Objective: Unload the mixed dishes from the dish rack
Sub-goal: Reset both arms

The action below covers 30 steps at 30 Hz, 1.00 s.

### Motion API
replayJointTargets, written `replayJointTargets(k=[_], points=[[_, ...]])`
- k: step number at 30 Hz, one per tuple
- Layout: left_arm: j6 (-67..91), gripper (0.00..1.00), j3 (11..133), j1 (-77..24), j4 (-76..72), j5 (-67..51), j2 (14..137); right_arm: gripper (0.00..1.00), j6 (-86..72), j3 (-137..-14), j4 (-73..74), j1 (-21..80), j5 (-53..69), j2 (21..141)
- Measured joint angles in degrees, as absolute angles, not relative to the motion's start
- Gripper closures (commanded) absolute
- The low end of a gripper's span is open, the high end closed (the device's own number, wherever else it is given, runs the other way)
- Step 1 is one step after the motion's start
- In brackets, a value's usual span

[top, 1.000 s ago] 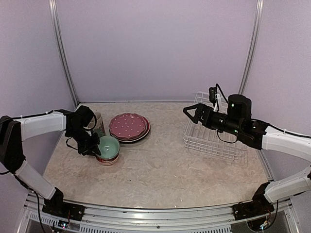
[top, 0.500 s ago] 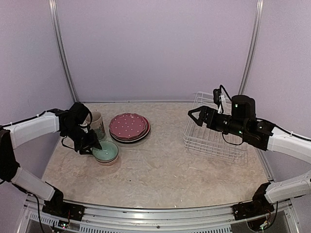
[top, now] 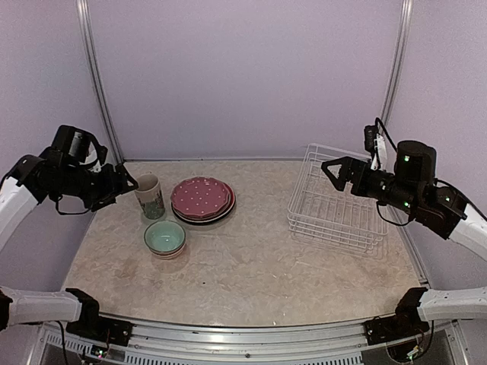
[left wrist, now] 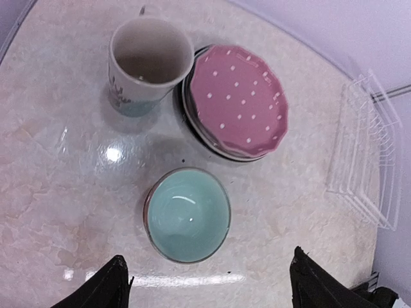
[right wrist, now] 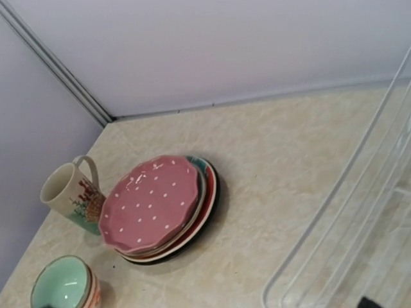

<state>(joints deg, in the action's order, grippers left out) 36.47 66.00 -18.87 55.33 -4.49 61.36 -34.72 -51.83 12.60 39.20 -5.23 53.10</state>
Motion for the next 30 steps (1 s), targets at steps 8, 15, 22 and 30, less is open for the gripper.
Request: replayJointTargets(k=[8,15,22,30], points=[[30.87,0.01,77.1,-18.87,53.39,-3.2,46.3,0.0,-27.55,-51.81,14.81,39.2,-3.79,39.09],[26.55,0.01,76.55,-18.87,46.48,-2.35,35.57,0.0,-23.31,-51.46,13.08,39.2,-0.1,29.82],[25.19,0.01,73.25,-18.87,39.4,0.38,25.89,0.0,-21.87,-48.93,9.74,39.2,0.3,26.04],[24.8,0.01,72.73,-18.87,37.67,2.42,24.34,0.0,-22.15,-46.59,6.96,39.2,-1.37,26.04]])
